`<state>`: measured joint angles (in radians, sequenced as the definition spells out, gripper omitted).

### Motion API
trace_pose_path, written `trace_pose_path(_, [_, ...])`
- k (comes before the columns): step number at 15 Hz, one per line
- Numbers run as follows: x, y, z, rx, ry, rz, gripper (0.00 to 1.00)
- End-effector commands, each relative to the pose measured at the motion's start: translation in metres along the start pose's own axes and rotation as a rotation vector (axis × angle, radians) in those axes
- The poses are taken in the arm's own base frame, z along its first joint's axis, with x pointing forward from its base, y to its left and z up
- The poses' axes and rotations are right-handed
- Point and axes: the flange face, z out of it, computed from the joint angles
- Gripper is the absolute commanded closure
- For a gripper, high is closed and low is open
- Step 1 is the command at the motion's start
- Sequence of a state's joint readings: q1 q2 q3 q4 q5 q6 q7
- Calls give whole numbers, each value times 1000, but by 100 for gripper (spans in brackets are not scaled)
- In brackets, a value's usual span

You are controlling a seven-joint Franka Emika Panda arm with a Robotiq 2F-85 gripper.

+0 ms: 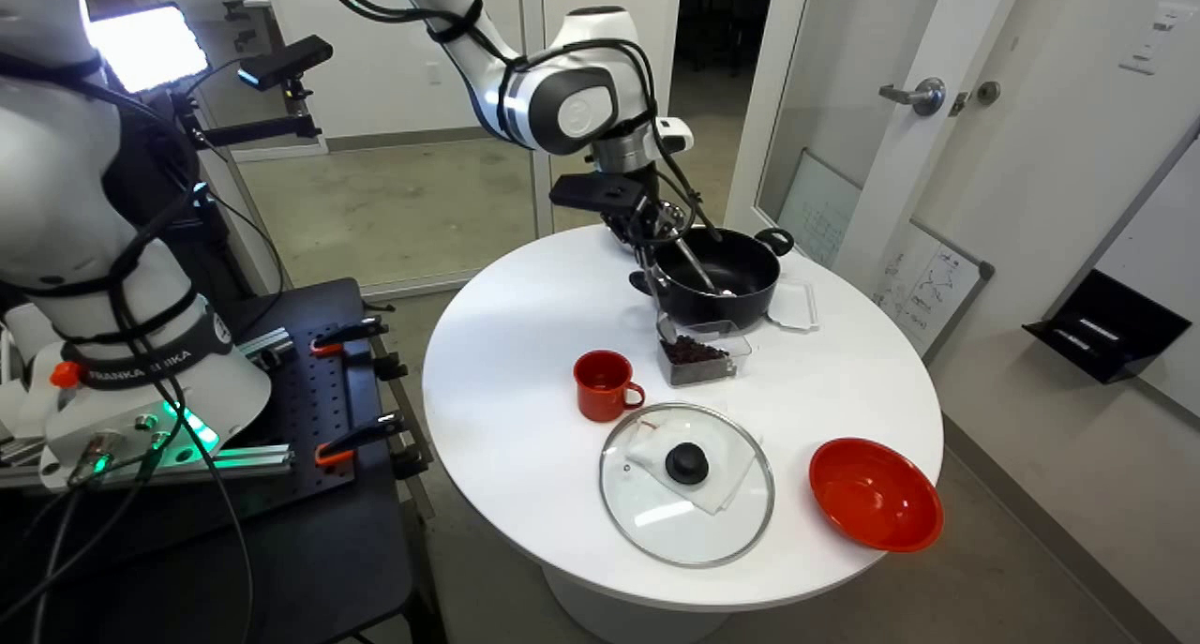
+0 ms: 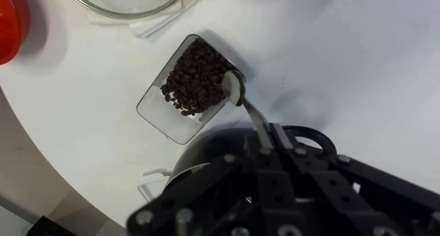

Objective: Pick up the spoon from cup, then put it back in the cup

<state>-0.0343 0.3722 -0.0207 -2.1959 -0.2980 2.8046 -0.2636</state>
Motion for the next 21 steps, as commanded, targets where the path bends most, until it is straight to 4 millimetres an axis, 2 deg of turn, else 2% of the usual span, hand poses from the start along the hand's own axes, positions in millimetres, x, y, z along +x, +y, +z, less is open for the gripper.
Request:
trace_pose_path(1, [6, 2, 6, 19, 16, 16, 99])
trace_pose_path(14, [17, 0, 12, 96, 40, 30, 99])
trace_pose_path(21, [21, 13, 22, 61, -92, 13, 99])
